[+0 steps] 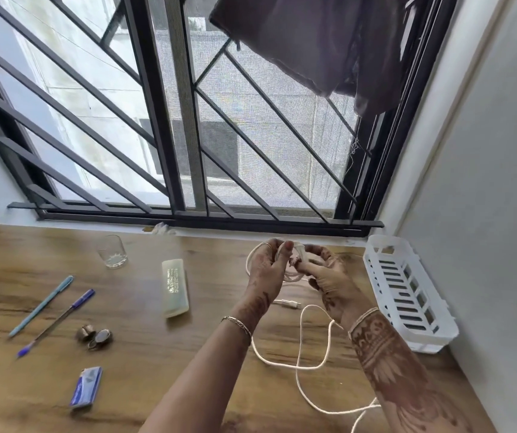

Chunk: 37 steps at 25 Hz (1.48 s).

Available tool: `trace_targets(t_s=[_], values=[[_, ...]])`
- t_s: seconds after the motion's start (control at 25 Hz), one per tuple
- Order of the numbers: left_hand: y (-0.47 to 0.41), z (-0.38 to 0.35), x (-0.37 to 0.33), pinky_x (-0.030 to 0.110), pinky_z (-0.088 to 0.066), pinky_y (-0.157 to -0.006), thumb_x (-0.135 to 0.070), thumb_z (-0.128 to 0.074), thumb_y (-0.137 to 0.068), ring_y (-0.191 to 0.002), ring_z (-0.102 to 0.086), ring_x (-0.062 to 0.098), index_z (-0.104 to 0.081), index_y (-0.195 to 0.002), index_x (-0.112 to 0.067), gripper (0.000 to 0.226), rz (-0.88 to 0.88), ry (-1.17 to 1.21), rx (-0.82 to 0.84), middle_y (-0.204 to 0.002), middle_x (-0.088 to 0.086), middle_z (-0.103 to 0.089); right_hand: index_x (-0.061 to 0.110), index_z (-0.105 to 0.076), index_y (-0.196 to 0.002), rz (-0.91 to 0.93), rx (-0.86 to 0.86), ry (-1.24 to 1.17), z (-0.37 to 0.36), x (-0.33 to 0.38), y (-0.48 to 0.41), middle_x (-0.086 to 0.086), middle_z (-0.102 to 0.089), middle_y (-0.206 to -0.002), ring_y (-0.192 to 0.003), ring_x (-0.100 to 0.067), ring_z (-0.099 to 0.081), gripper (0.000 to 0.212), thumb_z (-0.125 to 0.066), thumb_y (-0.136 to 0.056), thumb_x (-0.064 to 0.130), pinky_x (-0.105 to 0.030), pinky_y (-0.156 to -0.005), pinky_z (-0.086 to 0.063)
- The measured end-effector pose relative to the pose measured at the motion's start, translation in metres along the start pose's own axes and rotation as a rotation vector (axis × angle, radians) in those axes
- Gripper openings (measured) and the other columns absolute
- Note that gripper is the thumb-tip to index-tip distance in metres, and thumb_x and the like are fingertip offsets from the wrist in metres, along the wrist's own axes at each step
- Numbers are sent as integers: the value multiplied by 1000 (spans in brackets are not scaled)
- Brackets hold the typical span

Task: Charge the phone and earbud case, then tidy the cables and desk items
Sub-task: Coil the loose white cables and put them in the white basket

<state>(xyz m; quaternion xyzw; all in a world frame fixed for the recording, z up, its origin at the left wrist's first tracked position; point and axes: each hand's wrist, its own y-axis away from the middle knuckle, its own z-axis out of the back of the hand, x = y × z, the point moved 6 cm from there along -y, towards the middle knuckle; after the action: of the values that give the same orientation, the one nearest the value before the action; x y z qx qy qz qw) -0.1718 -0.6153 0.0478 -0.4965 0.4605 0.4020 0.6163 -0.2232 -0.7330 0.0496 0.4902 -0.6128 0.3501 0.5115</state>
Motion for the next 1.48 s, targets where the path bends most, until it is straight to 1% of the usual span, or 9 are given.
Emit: trace_targets(t_s=[0.2,0.4,0.52,0.68,0.88,1.12,1.28,1.44,1.48], values=[[5,-12,0,34,-52,-72,-37,-60,-89,-69,-61,9,-64,-83,-15,23,21,61,10,-74,-5,-66,0,-53,-115,61,7,-52,7,-4,6,-23,-67,-97,-87,-30,-65,57,-78,-64,-3,-34,-77,-57],[0,-28,1,36,-51,-77,-42,-59,-89,-72,-60,9,-63,-79,-25,20,73,69,39,-75,-9,-66,15,-66,-111,254,-141,381,28,8,9,-5,-72,-98,-90,-21,-69,40,-79,-75,29,-40,-83,-56],[0,-54,-1,26,-45,-62,-40,-55,-92,-58,-52,2,-63,-80,-25,21,138,76,148,-66,-14,-63,19,-66,-115,380,-267,695,44,24,20,4,-69,-89,-77,-11,-64,30,-63,-89,32,-33,-78,-56],[1,-95,-12,20,-35,-45,-30,-50,-97,-46,-39,3,-64,-82,-22,22,217,195,297,-55,-13,-51,18,-63,-113,493,-415,864,75,44,26,-2,-72,-95,-86,-21,-67,22,-54,-95,25,-38,-81,-53],[-3,-148,-10,19,-51,-47,-30,-56,-93,-52,-53,5,-61,-86,-17,16,371,236,442,-73,1,-57,12,-68,-107,432,-519,1073,128,68,16,-9,-72,-98,-92,-28,-65,22,-52,-95,22,-33,-81,-48],[-27,-187,6,26,-59,-55,-21,-66,-87,-59,-62,15,-59,-92,-8,16,542,268,405,-81,7,-66,9,-67,-109,270,-427,1322,176,80,-34,-10,-61,-107,-100,-25,-58,27,-54,-94,28,-30,-85,-43],[-42,-203,26,22,-56,-49,-13,-65,-88,-57,-58,14,-58,-89,-8,8,627,229,361,-77,6,-64,15,-66,-106,244,-431,1499,193,82,-62,-6,-61,-105,-94,-26,-62,18,-52,-95,19,-32,-79,-49],[-51,-207,54,20,-52,-46,-9,-65,-86,-53,-53,12,-61,-95,-7,10,680,176,244,-73,4,-59,10,-63,-96,193,-322,1679,198,66,-85,-2,-57,-95,-86,-18,-59,15,-49,-93,5,-11,-68,-44],[-52,-207,59,20,-52,-46,-9,-64,-87,-53,-53,12,-61,-97,-7,11,690,181,234,-74,4,-59,10,-64,-97,183,-314,1750,196,61,-90,-3,-60,-95,-87,-19,-61,16,-50,-93,4,-15,-70,-47]])
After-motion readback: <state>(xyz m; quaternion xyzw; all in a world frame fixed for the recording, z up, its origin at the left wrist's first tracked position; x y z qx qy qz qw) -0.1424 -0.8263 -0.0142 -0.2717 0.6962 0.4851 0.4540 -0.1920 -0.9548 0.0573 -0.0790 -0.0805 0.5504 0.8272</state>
